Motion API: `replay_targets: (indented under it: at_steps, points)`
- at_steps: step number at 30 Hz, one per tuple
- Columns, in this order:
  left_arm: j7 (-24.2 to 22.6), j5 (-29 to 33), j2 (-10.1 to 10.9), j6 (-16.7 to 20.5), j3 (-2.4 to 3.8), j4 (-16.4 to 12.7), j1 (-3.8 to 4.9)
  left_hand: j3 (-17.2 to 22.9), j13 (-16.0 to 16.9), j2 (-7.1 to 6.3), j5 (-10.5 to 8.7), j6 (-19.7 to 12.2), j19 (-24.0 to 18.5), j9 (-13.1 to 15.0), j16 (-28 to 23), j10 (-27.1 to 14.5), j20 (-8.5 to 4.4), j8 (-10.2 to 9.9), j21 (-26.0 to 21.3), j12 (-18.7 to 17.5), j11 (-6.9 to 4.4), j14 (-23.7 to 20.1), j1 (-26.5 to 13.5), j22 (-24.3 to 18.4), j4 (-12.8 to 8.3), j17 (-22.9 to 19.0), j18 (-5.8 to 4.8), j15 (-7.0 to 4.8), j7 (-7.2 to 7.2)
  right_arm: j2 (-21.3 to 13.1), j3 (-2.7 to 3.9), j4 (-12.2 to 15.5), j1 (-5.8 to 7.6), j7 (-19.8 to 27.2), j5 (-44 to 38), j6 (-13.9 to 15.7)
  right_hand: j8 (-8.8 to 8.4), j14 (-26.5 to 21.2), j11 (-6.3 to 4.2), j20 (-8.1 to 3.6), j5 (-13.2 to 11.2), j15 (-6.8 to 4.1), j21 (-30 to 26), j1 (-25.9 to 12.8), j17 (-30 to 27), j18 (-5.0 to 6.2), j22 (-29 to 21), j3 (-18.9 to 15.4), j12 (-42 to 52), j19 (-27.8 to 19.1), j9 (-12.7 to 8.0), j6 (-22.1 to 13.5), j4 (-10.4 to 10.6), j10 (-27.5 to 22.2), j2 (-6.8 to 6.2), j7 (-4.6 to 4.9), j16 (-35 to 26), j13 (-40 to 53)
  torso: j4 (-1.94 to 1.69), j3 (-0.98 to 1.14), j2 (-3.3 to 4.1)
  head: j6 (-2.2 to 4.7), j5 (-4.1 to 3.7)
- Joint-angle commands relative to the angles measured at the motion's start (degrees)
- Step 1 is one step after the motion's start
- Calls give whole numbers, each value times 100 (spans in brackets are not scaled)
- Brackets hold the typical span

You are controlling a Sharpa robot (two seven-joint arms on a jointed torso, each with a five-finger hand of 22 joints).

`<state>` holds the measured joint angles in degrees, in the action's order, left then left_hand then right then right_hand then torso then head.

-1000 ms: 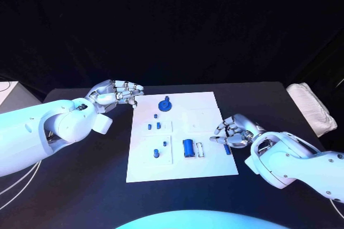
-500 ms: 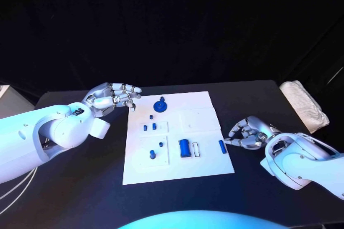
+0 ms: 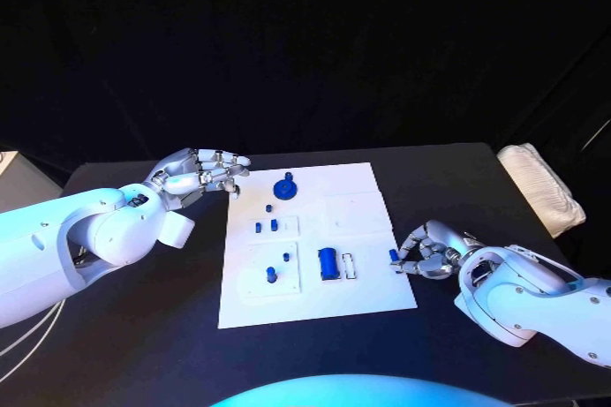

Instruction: Assemble the parts on the task board

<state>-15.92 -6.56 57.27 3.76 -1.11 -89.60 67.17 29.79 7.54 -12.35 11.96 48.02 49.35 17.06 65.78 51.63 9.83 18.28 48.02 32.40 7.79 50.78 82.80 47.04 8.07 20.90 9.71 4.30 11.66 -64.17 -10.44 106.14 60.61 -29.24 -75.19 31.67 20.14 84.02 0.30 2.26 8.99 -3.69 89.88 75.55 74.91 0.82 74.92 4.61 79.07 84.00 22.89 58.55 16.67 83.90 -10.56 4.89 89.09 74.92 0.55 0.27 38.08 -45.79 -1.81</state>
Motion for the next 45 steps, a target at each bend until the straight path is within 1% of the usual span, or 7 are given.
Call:
replay_targets:
  at_steps: [1, 8, 11, 18, 28, 38, 45]
  points:
    - [-75, 38, -4, -88, 4, -8, -5, -27, 5, 36, 3, -22, 33, -5, -32, 25, -5, 21, -26, 34, -2, 10, -4, -6, 7, 7, 85, -17, -24, 42, -2, -23, -18, -102, -162, -192, 7, 562, 9, 39, -18, 32, 12, 18, 1344, -82, 1508, 20, -5, 600, 1, 57, -20, 129, 42, -13, 20, 925, 8, -5, -3, -6, 5]
    - [-55, 38, -4, -107, 4, -2, -6, -27, 5, 36, 3, -22, 33, -5, -32, 25, -5, 21, -26, 34, -2, 10, -4, -6, 7, 7, 85, -17, -24, 198, -3, -92, -62, -226, -435, -272, 0, 568, -19, 18, -18, 7, 12, 241, 1372, -82, 1508, 181, 21, 600, -13, 104, -58, 146, 107, -40, 31, 942, 8, 0, 0, -12, -7]
    - [-43, 11, -4, -108, 4, -6, -5, -28, 13, 37, 4, -22, 35, -6, -33, 21, -8, 22, -29, 45, -5, 11, -3, -9, 7, 8, 85, -20, -26, 294, -3, -199, -84, -290, -861, -481, -22, 569, -36, 1, -10, -11, 12, 449, 1380, -82, 1508, 380, 17, 600, -35, 127, -101, 145, 150, -58, 34, 944, 2, -4, 4, -14, -16]
    - [-31, -35, 7, -112, 4, -19, -5, -28, 13, 37, 4, -22, 36, -6, -33, 20, -8, 22, -29, 46, -5, 11, -2, -9, 7, 8, 85, -20, -26, 422, -3, -365, -126, -454, -1615, -799, -44, 569, -39, -4, -12, -13, 12, 545, 1381, -82, 1508, 522, -6, 600, -56, 141, -116, 135, 91, -57, 35, 935, 4, -4, 0, -22, -8]
    - [-23, -38, 19, -123, 4, -20, -5, -28, 13, 37, 4, -22, 36, -6, -33, 20, -8, 22, -29, 46, -5, 11, -2, -9, 7, 8, 85, -20, -26, 562, -2, -366, -141, -628, -1756, -897, -56, 575, -34, -4, -18, -10, 12, 532, 1406, -82, 1508, 621, 1, 600, -70, 163, -81, 141, 56, -51, 46, 941, -1, -4, -3, -24, -7]
    - [-2, -34, 33, -138, 4, -26, -5, -29, 21, 36, 6, -26, 39, -9, -35, 5, -12, 22, -33, 56, -5, 11, 1, -11, 3, 10, 85, -23, -26, 525, 1, -161, -137, -605, -983, -362, -68, 588, -70, -25, -11, -37, 12, 488, 1465, -82, 1508, 1069, 31, 600, -88, 215, -86, 168, 255, -93, 72, 962, 3, -5, -6, -33, 0]
    - [4, -34, 32, -137, 4, -27, -4, -23, 29, 39, 10, -26, 42, -11, -38, -6, -15, 23, -35, 65, -8, 11, 16, -13, -7, 12, 85, -25, -28, 476, 8, 97, -31, -403, -27, 232, -67, 589, -77, -37, -15, -46, 12, 399, 1467, -82, 1508, 1550, 5, 600, -82, 218, -189, 163, 183, -97, 73, 956, -3, -7, -3, -35, -28]
